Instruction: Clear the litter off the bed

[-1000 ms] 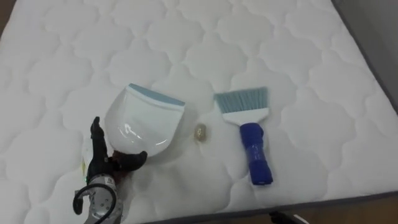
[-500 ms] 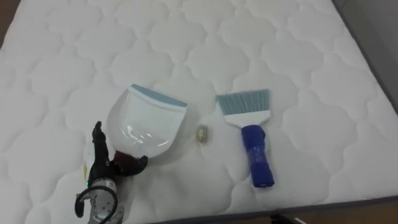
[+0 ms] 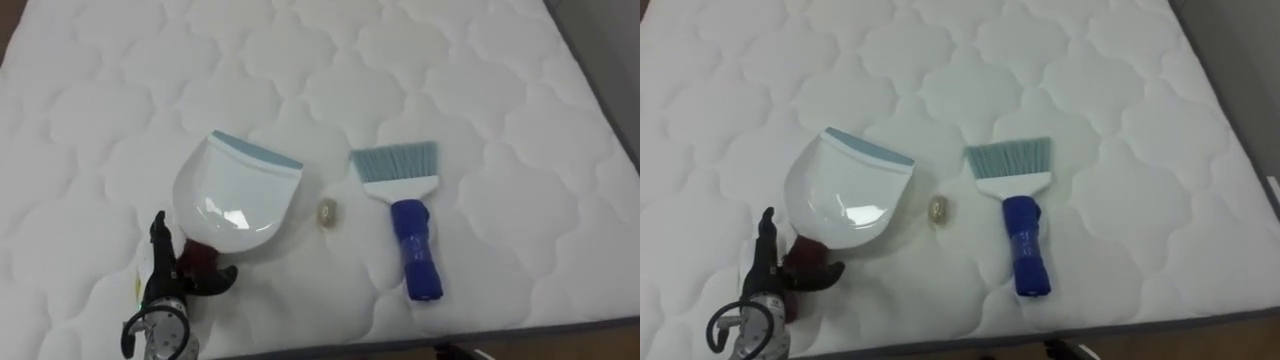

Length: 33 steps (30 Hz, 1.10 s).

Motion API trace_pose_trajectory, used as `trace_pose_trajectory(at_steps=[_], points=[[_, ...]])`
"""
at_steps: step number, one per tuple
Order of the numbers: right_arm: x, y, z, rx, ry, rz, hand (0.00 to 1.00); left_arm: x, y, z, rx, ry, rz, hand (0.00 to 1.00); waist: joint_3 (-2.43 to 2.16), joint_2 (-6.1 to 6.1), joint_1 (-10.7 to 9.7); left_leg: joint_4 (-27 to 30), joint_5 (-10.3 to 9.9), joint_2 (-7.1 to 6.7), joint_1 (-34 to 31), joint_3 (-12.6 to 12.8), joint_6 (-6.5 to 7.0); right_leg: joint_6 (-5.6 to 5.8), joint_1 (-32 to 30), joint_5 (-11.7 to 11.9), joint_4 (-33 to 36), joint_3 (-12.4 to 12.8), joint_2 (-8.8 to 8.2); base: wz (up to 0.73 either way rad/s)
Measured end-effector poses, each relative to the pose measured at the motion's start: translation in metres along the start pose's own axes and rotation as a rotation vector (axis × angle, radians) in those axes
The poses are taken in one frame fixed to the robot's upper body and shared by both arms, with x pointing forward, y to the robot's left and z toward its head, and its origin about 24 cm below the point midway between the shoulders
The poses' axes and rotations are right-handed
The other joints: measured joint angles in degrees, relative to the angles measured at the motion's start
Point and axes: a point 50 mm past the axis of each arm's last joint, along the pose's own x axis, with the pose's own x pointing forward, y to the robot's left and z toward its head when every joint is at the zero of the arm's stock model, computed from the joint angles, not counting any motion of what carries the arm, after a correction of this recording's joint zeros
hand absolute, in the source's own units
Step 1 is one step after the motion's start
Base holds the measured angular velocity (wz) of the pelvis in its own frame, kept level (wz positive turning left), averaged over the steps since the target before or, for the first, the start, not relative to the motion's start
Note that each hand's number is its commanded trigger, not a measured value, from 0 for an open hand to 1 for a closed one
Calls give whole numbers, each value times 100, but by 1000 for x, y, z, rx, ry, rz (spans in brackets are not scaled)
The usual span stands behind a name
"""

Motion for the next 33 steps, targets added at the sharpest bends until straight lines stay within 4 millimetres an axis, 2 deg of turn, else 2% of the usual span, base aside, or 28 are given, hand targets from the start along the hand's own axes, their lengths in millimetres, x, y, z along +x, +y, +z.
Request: trace_pose_trajectory(at_steps=[6, 14, 21, 22, 23, 24, 29, 33], points=[[0, 0, 1, 0, -3, 7, 0, -2, 0, -4, 8, 12, -10, 0, -1, -8, -12, 10, 6, 3, -2, 84, 8, 3, -37, -1, 3, 11, -9, -3], [0, 1, 1, 2, -3, 19, 0, -6, 1, -21, 75, 71, -41, 0, -1, -45, -14, 12, 10, -5, -35, 122, 16, 16, -64, -10, -5, 3, -28, 1], [0, 1, 1, 1, -1, 25, 0, -5, 2, -25, 93, 99, -64, 0, -2, -52, -6, 17, 11, -5, -27, 158, 17, 16, -63, -10, 8, 9, -33, 0], [0, 1, 1, 0, 0, 25, 0, -5, 1, -25, 94, 100, -67, 54, -3, -56, -7, 17, 11, -5, -26, 158, 18, 16, -62, -10, 9, 9, -34, 0], [0, 1, 1, 0, 4, 25, 0, -5, 1, -25, 95, 101, -73, 73, -4, -63, -8, 16, 11, -5, -27, 162, 18, 16, -61, -10, 9, 10, -34, 0], [0, 1, 1, 0, 5, 25, 0, -5, 1, -25, 95, 101, -74, 100, -5, -66, -8, 16, 12, -5, -26, 163, 19, 16, -60, -10, 9, 10, -34, 0], [0, 1, -2, 3, 15, 24, 0, -5, 2, -30, 111, 126, -82, 100, -8, -83, -7, 12, 13, -5, -9, 170, 20, 17, -37, -11, 5, 7, -34, 0], [0, 1, -2, 3, 17, 23, 0, 0, 13, -33, 148, 155, -61, 100, -9, -82, -15, 3, 16, -5, 2, 184, 25, 18, -30, -10, 7, 10, -38, 0]])
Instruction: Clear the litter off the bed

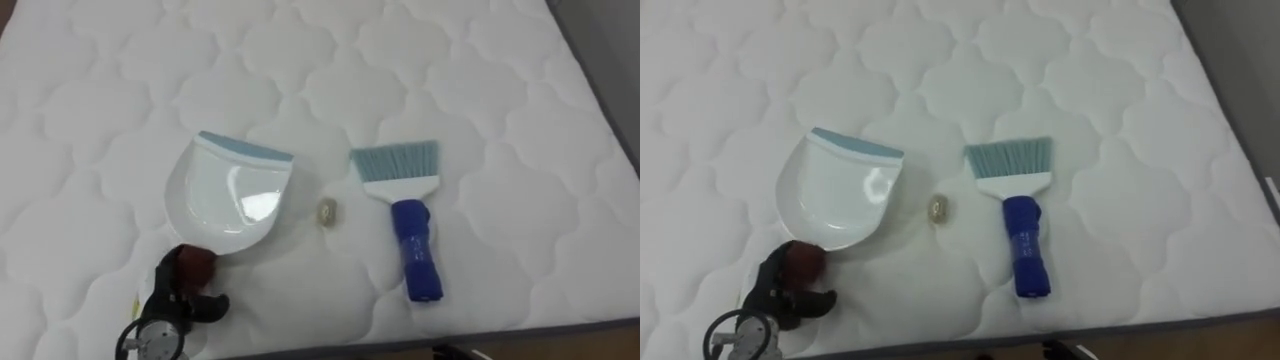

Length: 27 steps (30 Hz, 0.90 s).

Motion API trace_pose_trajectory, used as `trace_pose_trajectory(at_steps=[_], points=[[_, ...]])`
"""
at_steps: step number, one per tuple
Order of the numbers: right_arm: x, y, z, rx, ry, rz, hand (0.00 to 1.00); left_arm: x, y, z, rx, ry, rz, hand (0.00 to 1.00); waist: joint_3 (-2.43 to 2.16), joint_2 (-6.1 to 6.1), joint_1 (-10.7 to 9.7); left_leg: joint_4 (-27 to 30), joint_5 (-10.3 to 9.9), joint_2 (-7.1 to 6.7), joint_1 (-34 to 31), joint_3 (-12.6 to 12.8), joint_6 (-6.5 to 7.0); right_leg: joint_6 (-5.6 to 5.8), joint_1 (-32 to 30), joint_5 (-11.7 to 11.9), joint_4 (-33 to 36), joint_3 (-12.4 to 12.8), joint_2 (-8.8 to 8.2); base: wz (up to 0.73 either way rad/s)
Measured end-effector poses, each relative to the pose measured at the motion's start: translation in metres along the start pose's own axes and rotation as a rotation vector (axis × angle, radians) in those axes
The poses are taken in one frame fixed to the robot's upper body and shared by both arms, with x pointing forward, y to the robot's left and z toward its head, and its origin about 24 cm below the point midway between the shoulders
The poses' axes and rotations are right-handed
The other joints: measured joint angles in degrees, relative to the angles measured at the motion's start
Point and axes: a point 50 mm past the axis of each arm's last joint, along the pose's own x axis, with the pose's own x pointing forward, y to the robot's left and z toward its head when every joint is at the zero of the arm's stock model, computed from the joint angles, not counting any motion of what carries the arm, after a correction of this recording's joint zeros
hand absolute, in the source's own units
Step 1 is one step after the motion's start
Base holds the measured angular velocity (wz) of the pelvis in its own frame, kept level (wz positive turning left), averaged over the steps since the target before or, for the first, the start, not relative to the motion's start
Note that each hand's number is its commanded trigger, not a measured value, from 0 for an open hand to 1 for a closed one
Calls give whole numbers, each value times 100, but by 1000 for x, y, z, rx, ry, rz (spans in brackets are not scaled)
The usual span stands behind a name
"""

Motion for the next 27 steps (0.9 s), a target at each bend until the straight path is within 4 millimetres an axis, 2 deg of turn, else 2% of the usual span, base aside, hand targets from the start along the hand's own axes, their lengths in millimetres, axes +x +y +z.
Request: trace_pose_trajectory(at_steps=[4, 19, 27], points=[[0, 0, 0, 0, 0, -2, 0, 0, 1, -4, 16, 37, 1, 100, -1, 2, -7, -12, 10, -3, 3, 129, 16, 9, 1, 5, -2, 3, -20, 0], [0, 0, 0, 2, 3, -9, 0, -10, -24, -16, 29, 126, -144, 100, -4, 6, 4, -5, 19, -4, -12, 140, 30, 19, -12, -2, 9, 8, -24, 0], [0, 0, 0, 2, 2, -9, 0, -10, -24, -17, 18, 139, -166, 100, -23, 24, 8, 2, 20, -4, -15, 140, 33, 19, -8, -2, 10, 10, -23, 0]])
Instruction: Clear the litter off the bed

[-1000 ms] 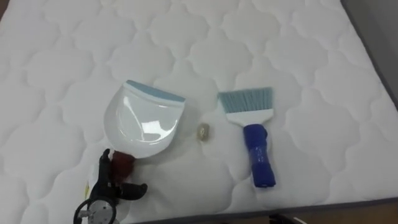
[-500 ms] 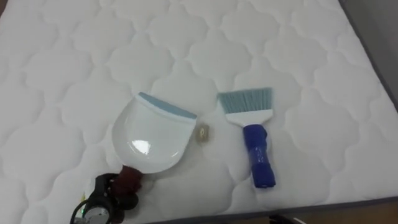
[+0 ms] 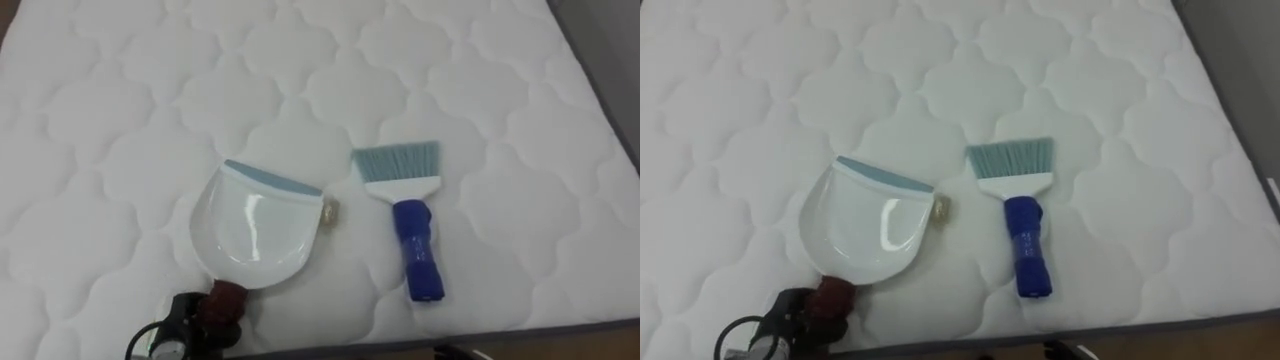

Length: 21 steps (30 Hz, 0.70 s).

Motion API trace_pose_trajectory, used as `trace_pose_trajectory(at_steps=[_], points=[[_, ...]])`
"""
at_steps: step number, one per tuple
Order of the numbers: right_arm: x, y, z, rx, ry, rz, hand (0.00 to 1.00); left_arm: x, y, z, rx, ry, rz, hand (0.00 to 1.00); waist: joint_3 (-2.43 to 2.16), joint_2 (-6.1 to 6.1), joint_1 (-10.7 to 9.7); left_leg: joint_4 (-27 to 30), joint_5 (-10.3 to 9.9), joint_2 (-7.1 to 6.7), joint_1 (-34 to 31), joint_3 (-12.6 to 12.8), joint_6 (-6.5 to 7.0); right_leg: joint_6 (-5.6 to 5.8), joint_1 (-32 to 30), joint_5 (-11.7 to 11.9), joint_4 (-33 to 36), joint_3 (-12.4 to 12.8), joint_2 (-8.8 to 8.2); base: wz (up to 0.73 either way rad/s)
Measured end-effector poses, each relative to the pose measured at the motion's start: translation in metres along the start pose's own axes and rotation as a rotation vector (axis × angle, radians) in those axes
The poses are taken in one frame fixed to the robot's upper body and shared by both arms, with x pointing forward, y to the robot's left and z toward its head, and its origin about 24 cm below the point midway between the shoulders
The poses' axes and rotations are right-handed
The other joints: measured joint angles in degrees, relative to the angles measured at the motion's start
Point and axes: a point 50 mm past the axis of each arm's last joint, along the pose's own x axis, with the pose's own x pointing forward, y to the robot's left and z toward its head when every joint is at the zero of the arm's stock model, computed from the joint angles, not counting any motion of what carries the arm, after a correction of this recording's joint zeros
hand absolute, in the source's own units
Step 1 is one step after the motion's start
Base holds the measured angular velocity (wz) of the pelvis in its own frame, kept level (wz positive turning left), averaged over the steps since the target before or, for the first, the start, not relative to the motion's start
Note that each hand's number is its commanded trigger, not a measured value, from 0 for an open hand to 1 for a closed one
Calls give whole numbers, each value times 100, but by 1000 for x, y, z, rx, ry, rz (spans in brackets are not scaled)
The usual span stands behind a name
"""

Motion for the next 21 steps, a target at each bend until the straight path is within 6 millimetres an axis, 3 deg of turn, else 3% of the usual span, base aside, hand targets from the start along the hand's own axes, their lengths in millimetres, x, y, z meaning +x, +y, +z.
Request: trace_pose_trajectory(at_steps=[12, 21], points=[[-2, -6, -5, 90, -1, -27, 0, 1, 9, 4, 163, -65, 57, 100, -59, 113, -4, 3, 0, 5, 4, 26, 0, -1, -11, 0, 12, 18, 7, 0], [-9, -33, -15, 321, -22, -163, 0, 2, 46, 6, 279, -149, 234, 100, -54, 218, -41, 2, 0, 0, 56, 60, 0, 2, -11, -35, 113, 15, -20, 0]])
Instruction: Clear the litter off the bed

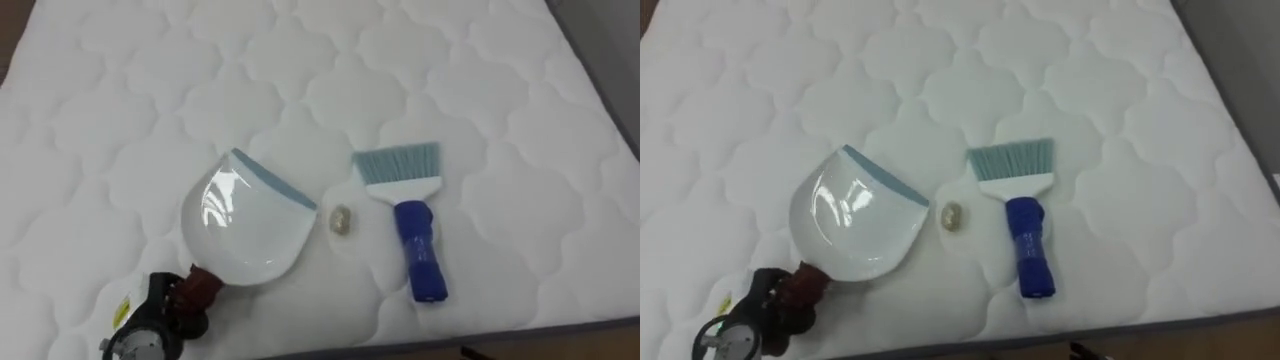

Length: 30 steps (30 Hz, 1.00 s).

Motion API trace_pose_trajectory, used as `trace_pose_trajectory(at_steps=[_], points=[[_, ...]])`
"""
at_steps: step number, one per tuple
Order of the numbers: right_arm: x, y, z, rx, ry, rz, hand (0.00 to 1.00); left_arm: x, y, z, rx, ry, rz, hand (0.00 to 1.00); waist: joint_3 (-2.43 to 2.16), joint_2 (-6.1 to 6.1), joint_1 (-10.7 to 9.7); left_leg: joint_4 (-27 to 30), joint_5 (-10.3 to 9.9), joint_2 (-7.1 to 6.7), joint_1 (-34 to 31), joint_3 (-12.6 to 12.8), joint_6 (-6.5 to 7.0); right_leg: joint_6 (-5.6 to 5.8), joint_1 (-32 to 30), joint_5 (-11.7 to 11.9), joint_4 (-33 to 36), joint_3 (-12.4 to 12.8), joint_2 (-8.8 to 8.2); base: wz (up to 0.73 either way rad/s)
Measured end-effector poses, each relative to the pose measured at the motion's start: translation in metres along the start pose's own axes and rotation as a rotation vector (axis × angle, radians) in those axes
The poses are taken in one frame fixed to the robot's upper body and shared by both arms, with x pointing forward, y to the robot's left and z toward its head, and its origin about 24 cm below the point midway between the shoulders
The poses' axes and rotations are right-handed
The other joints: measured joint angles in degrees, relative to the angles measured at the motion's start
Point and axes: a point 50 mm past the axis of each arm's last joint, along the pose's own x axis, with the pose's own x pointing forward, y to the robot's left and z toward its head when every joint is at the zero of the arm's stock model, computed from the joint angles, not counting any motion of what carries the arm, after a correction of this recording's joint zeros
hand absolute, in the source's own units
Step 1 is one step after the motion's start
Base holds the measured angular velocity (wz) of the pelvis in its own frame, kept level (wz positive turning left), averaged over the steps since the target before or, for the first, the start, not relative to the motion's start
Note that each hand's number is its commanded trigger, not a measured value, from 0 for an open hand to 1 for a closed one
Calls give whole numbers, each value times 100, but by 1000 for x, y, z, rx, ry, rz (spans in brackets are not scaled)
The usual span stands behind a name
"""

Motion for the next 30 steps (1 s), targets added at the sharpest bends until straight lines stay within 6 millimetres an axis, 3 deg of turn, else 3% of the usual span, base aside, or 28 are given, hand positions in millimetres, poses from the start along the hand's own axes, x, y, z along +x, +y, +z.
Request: trace_pose_trajectory(at_steps=[5, 13, 21, 25, 30], points=[[-2, -19, 8, 243, -65, -97, 0, 2, 13, -3, 13, -15, 62, 100, 6, 79, 17, 13, 0, -21, 2, 38, -1, -11, -115, -92, 189, 70, -27, -3], [-2, -28, 25, 375, -145, -180, 0, 1, 17, -6, 15, -22, 77, 100, -23, 141, -1, 13, 2, -58, -73, 93, 3, -15, -295, -170, 395, 119, -71, -4], [-3, -24, 50, 326, -231, -272, 0, -5, 14, -13, 2, -30, 68, 100, -24, 125, 33, 47, 36, -154, -266, 429, 59, 14, -739, -189, 707, 334, -187, -15], [-6, -21, 66, 295, -278, -345, 0, -7, 14, -15, -25, -32, 64, 100, 13, 63, 42, 131, 49, -285, -374, 648, 84, 65, -1044, -289, 1088, 622, -294, -16], [-14, -20, 92, 198, -398, -488, 0, -7, 12, -16, -62, -17, 30, 100, 44, 15, -16, 214, 75, -386, -641, 693, 210, 97, -1372, -276, 1279, 720, -398, -1]])
